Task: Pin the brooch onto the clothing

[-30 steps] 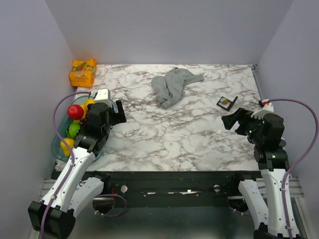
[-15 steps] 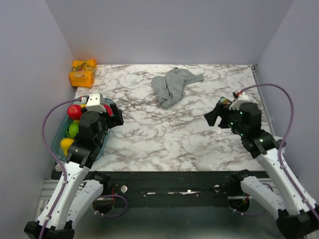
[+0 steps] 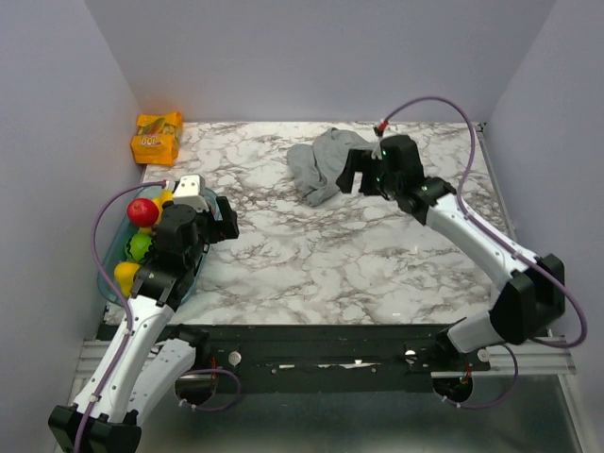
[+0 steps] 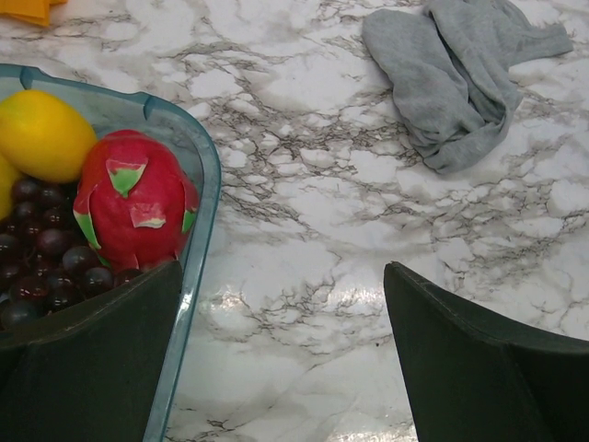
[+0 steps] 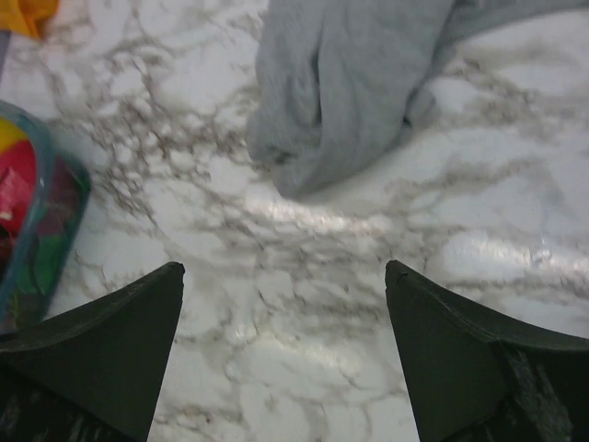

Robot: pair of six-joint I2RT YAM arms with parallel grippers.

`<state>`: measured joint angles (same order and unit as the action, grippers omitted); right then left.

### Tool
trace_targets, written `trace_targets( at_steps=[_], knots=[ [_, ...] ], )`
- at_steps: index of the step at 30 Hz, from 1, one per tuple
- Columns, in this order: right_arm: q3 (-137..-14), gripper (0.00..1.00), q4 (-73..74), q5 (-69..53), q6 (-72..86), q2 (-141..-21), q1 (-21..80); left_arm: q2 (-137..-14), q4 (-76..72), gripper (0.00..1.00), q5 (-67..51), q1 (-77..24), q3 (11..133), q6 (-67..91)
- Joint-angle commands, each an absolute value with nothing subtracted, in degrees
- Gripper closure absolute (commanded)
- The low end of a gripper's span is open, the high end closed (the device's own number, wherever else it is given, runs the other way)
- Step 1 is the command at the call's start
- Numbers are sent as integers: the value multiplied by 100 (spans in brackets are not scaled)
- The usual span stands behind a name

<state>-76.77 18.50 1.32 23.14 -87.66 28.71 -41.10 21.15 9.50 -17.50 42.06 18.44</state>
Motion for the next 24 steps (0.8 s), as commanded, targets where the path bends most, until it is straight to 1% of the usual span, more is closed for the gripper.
trace_targets(
  at_steps=[1,4,5,8,12,16,19,24],
  knots=[
    [-9231,4,2222,-465,2460,-10111,2594,-4184,2162,1,694,-1767,4237,1784],
    [-10131,5,2767,-527,2557,-10914,2593,-4201,2153,1,782,-1767,4236,1775],
    [-10604,6,2864,-597,2601,-11386,2584,-4210,2162,1,774,-1767,4254,1767],
    [-11274,7,3129,-676,2751,-12082,2593,-4263,2162,1,800,-1758,4289,1740],
    [-11618,11,3269,-598,3075,-12593,2584,-4342,2162,1,835,-1740,4307,1714],
    [-11891,12,3383,-484,3094,-12963,2698,-4386,2162,1,747,-1732,4315,1731],
    [-12163,12,3673,-168,3041,-13244,2812,-4386,2153,1,703,-1714,4307,1732],
    [-11918,12,3612,272,3076,-13271,2909,-4421,2153,1,677,-1688,4307,1749]
  ],
)
